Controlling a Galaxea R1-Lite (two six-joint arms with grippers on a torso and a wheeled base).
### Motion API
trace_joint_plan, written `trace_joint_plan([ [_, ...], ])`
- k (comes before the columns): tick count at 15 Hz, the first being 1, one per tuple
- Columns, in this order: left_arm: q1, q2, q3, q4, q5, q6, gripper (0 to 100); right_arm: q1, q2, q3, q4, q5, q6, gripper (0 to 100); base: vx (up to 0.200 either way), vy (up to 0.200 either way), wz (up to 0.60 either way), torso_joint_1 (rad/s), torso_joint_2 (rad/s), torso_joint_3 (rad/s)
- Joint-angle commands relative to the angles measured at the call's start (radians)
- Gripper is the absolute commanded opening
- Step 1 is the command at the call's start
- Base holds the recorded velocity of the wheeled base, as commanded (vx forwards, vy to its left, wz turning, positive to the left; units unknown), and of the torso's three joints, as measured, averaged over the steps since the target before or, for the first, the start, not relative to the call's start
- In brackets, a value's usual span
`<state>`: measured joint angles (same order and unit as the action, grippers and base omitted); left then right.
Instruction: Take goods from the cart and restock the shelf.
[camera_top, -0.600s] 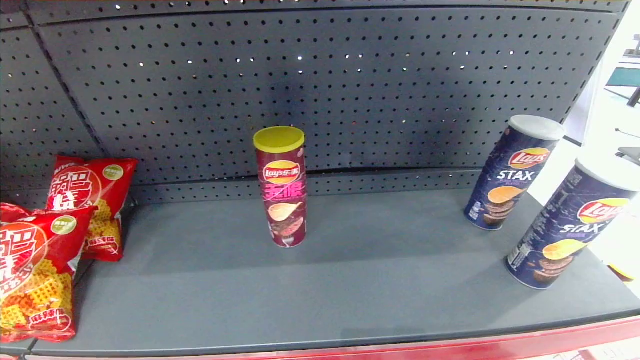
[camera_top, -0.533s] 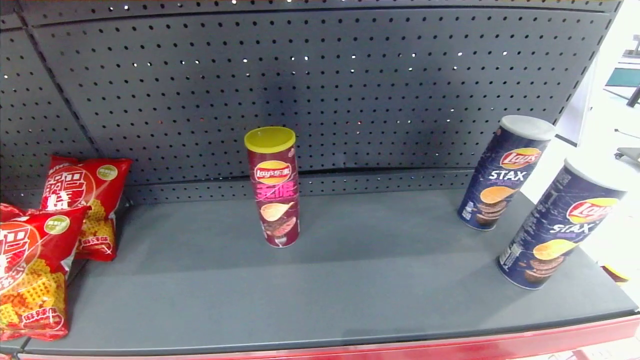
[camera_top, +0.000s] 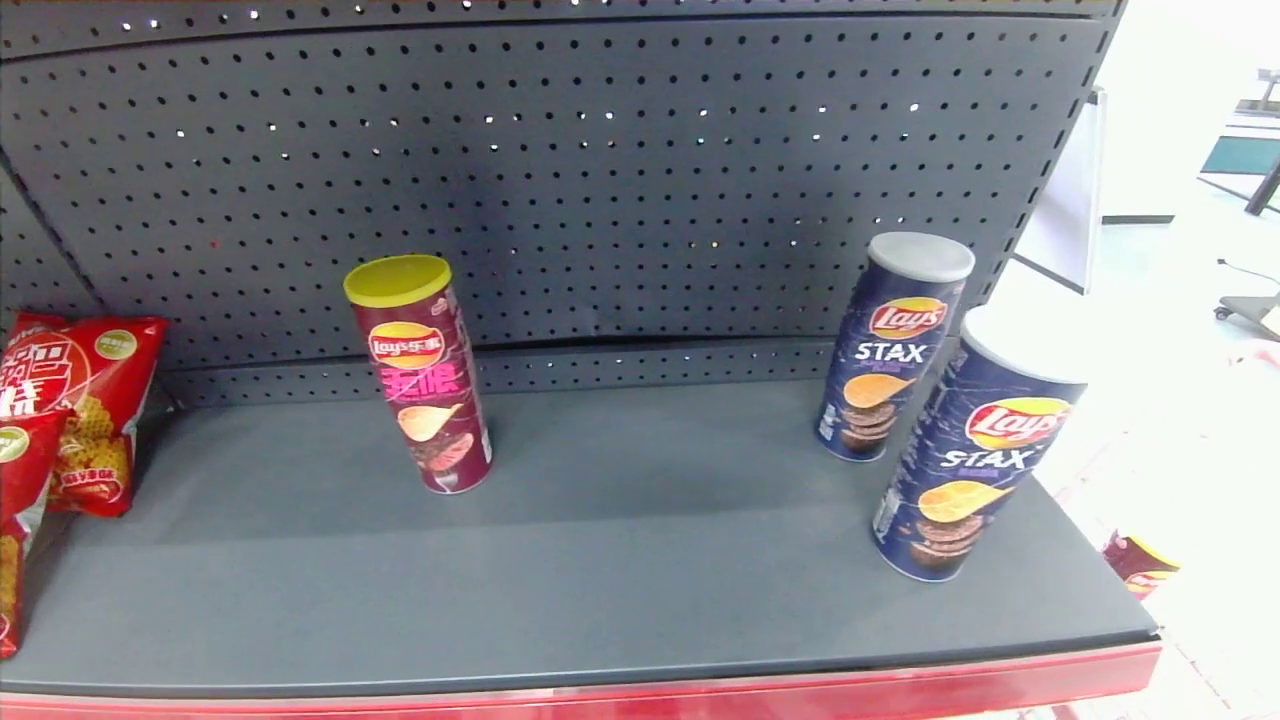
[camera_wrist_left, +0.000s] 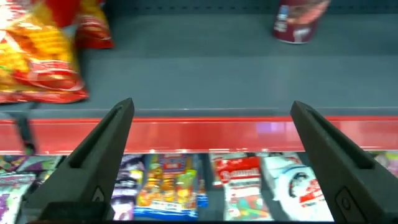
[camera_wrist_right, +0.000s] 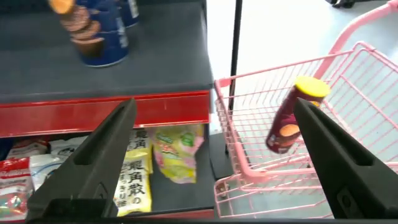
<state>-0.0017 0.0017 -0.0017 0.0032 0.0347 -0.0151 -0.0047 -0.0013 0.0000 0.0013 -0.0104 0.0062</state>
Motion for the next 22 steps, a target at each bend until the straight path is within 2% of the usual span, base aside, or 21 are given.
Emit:
trace_joint_plan([
  [1, 0.0, 0.001, -0.001, 0.0, 0.001, 0.0, 100, 0.0, 0.001, 0.0, 0.0, 0.0, 0.0, 100, 0.0, -0.2, 0.0, 0.002, 0.01, 0.002],
  [21, 0.0, 0.001, 0.0, 0.0, 0.001, 0.001, 100, 0.0, 0.001, 0.0, 0.0, 0.006, 0.001, 100, 0.0, -0.2, 0.0, 0.002, 0.0, 0.001],
  [22, 0.0, 0.001, 0.0, 0.0, 0.001, 0.0, 100, 0.0, 0.001, 0.0, 0.0, 0.006, 0.001, 100, 0.0, 0.0, 0.0, 0.0, 0.0, 0.0],
])
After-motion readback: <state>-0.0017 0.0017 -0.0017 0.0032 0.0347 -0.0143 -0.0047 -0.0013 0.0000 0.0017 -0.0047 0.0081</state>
